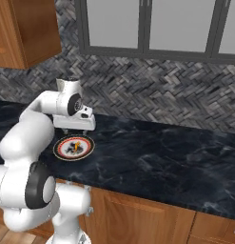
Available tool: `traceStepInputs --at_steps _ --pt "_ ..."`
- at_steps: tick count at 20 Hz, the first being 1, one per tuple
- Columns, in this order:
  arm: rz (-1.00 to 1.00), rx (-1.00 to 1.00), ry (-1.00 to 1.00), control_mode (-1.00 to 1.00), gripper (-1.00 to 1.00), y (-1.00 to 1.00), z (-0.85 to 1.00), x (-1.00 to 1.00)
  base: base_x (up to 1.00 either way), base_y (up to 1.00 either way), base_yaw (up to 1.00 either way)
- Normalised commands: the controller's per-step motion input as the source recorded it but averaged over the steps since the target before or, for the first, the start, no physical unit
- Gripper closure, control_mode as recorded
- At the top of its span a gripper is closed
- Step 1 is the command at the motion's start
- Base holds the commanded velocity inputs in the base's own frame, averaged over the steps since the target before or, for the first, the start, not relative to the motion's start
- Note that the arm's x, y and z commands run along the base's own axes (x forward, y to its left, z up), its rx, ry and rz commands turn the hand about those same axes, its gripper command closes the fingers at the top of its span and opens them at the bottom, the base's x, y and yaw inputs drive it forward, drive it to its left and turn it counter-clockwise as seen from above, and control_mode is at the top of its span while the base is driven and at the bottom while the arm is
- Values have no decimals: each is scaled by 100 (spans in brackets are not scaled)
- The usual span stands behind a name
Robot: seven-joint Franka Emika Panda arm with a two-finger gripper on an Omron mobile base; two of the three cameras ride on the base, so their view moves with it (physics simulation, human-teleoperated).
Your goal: Pick shrimp from the fridge and place it on the plate on the counter.
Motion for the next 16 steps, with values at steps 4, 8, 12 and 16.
traceStepInputs --at_steps 4,8,12,16 --pt "0 1 3 -100 -100 -31 98 -34 0 0 0" --pt "0 3 -4 -100 -100 -6 78 -99 0 0 0" --pt "0 0 -10 -100 -100 0 69 -100 0 0 0" --pt "0 0 -10 -100 -100 0 56 -100 0 0 0"
